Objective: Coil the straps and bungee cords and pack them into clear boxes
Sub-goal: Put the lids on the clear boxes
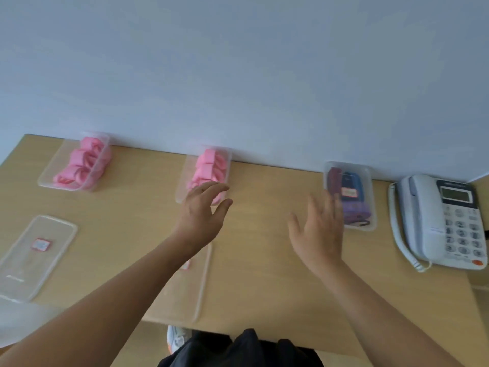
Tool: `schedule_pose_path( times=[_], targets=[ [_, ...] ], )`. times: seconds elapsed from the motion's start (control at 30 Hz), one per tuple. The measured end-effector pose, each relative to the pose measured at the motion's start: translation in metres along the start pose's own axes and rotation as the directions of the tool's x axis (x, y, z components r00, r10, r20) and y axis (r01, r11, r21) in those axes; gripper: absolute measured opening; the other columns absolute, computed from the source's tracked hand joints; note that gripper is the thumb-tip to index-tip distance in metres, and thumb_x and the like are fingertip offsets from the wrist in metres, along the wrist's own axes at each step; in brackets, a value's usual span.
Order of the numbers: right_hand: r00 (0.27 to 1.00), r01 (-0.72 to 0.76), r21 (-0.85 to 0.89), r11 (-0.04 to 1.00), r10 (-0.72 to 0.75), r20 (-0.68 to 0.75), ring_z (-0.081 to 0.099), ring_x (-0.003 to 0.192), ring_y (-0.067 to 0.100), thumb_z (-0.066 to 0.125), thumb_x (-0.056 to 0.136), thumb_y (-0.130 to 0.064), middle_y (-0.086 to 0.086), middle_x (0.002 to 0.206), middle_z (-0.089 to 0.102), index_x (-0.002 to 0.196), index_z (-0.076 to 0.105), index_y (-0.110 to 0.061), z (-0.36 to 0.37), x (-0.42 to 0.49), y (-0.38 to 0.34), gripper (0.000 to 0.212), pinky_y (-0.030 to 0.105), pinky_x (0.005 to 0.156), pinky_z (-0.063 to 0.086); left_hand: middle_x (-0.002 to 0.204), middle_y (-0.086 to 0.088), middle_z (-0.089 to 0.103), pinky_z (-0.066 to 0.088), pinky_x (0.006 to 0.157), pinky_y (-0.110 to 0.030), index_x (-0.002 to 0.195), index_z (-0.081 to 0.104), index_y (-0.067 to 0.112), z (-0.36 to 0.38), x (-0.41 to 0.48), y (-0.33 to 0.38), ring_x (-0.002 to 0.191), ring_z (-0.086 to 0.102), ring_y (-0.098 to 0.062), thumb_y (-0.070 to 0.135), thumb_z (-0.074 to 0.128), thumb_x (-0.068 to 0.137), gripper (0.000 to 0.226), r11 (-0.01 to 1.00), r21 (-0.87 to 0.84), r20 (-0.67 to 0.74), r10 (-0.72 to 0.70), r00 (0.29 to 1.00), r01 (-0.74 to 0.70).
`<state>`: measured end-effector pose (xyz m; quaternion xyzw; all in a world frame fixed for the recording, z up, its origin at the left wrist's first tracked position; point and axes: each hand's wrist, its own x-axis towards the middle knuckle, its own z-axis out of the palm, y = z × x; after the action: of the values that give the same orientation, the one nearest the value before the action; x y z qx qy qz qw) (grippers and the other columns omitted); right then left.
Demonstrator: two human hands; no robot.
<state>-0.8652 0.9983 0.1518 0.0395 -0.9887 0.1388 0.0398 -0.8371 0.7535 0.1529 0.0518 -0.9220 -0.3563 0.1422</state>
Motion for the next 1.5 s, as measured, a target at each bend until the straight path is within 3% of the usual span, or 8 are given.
schedule_pose_path(
  times=[0.17,0.3,0.47,0.63,0.8,0.9,1.27,1.5],
  targets=[
    [0.98,0.108,0.107,0.988,-0.123,0.153,0.038,0.138,0.045,0.036,0.09,-0.056,0.024,0.148,0.044,0.132,0.058,-0.014,0.05,-0.089,-0.139,0.063,0.052,0.112,0.033,0.115,-0.005,0.073,0.057,0.086,-0.047,0.113,0.076,0.012,-0.067,-0.033,-0.077,0.104,0.065,-0.03,0.007,0.077,0.087,0.026,0.995,0.011,0.016,-0.097,0.995,0.097],
    [0.906,0.054,0.039,0.998,-0.065,0.418,0.007,0.15,0.04,0.015,0.084,-0.071,0.018,0.164,0.008,0.152,0.031,-0.025,0.078,-0.134,-0.212,0.083,0.049,0.121,0.014,0.118,-0.001,0.072,0.056,0.089,-0.044,0.114,0.076,0.015,-0.109,-0.057,-0.121,0.106,0.065,-0.026,0.013,0.077,0.089,0.025,0.986,0.013,0.077,-0.166,0.983,0.165],
    [0.854,0.05,-0.059,0.997,-0.012,0.52,-0.022,0.148,0.04,0.037,0.084,-0.079,0.015,0.163,-0.022,0.158,0.001,-0.031,0.097,-0.155,-0.254,0.095,0.057,0.119,-0.008,0.12,0.0,0.072,0.054,0.093,-0.043,0.115,0.076,0.015,-0.137,-0.075,-0.148,0.11,0.064,-0.023,0.014,0.075,0.091,0.024,0.968,-0.024,0.137,-0.246,0.96,0.251],
    [0.861,0.049,-0.02,0.999,-0.032,0.508,-0.001,0.15,0.035,0.046,0.082,-0.064,0.01,0.166,-0.008,0.154,0.015,-0.036,0.09,-0.153,-0.269,0.084,0.055,0.116,0.008,0.113,0.015,0.067,0.047,0.086,-0.026,0.119,0.073,0.024,-0.147,-0.066,-0.15,0.104,0.063,-0.011,0.026,0.071,0.095,0.024,0.893,-0.111,0.216,-0.407,0.887,0.437],
    [0.944,0.147,0.043,0.988,-0.153,0.294,0.022,0.146,0.039,0.053,0.072,-0.062,0.014,0.162,0.02,0.147,0.035,-0.03,0.067,-0.121,-0.278,0.083,0.058,0.106,0.031,0.104,0.011,0.073,0.058,0.09,-0.039,0.107,0.074,0.032,-0.142,-0.028,-0.151,0.105,0.067,-0.014,0.042,0.067,0.095,0.018,0.643,-0.362,0.369,-0.566,0.737,0.675],
    [0.97,0.173,0.045,0.984,-0.178,0.164,0.016,0.149,0.037,0.053,0.072,-0.063,0.012,0.163,0.017,0.149,0.035,-0.031,0.051,-0.078,-0.275,0.085,0.057,0.108,0.025,0.112,0.0,0.072,0.06,0.085,-0.038,0.108,0.074,0.024,-0.134,0.001,-0.142,0.107,0.067,-0.02,0.039,0.066,0.098,0.02,0.557,-0.43,0.413,-0.579,0.703,0.711],
    [0.972,0.095,-0.085,0.992,-0.074,0.223,0.01,0.147,0.041,0.048,0.078,-0.068,0.016,0.162,0.015,0.146,0.033,-0.026,0.069,0.071,-0.242,0.082,0.058,0.105,0.024,0.114,-0.008,0.076,0.061,0.078,-0.036,0.116,0.071,0.018,-0.074,0.096,-0.101,0.092,0.072,-0.019,0.048,0.073,0.079,0.048,0.459,-0.425,0.606,-0.497,0.622,0.78],
    [0.966,0.134,-0.052,0.99,-0.119,0.228,0.015,0.146,0.045,0.039,0.082,-0.072,0.02,0.162,0.018,0.149,0.035,-0.023,0.088,0.075,-0.227,0.083,0.058,0.109,0.025,0.085,-0.003,0.07,0.051,0.059,-0.029,0.096,0.071,0.011,-0.051,0.112,-0.11,0.07,0.062,-0.018,0.019,0.076,0.091,0.011,0.48,-0.382,0.5,-0.612,0.613,0.79]
  ],
)
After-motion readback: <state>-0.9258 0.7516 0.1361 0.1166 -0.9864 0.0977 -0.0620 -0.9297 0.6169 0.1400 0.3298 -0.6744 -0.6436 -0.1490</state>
